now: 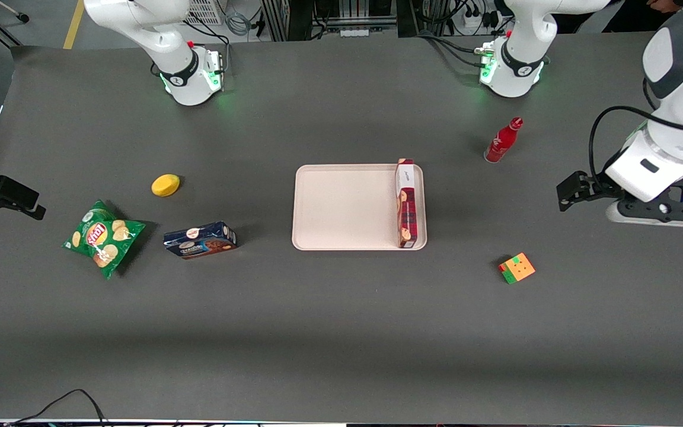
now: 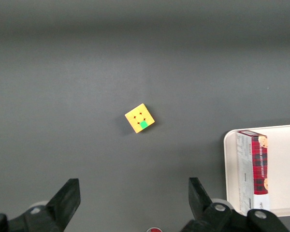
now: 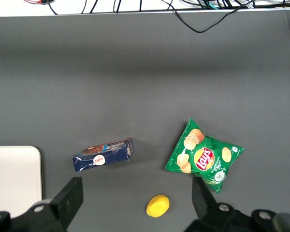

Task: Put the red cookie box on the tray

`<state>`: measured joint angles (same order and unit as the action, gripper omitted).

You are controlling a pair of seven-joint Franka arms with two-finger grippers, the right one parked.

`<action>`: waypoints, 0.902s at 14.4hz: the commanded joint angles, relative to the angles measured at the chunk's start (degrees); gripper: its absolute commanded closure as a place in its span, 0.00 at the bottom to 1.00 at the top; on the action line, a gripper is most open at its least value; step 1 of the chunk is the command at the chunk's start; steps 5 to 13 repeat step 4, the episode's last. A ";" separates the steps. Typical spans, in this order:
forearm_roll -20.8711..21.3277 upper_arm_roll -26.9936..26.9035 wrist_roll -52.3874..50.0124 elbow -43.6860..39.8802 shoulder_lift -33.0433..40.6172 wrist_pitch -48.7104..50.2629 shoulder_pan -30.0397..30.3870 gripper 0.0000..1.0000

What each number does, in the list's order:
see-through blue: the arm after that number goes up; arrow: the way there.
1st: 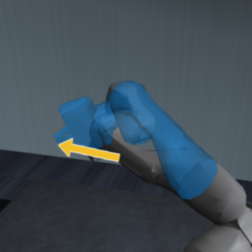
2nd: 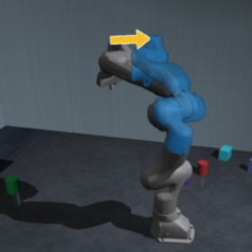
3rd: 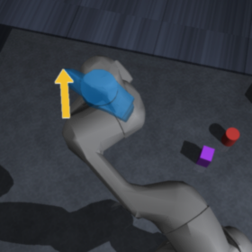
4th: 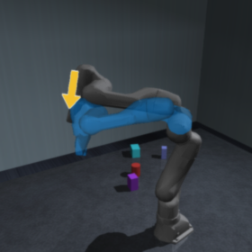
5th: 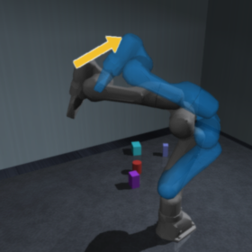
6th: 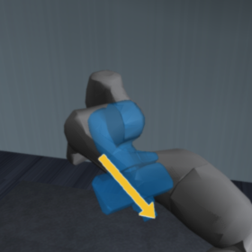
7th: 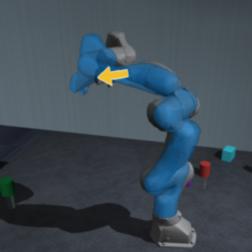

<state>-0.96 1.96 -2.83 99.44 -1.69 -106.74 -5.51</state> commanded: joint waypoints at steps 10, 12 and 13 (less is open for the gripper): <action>-0.36 -1.34 1.43 -4.17 -1.56 4.08 -0.55 0.00; -0.36 -1.34 1.43 -4.17 -1.56 4.08 -0.55 0.00; -0.36 -1.34 1.43 -4.17 -1.56 4.08 -0.55 0.00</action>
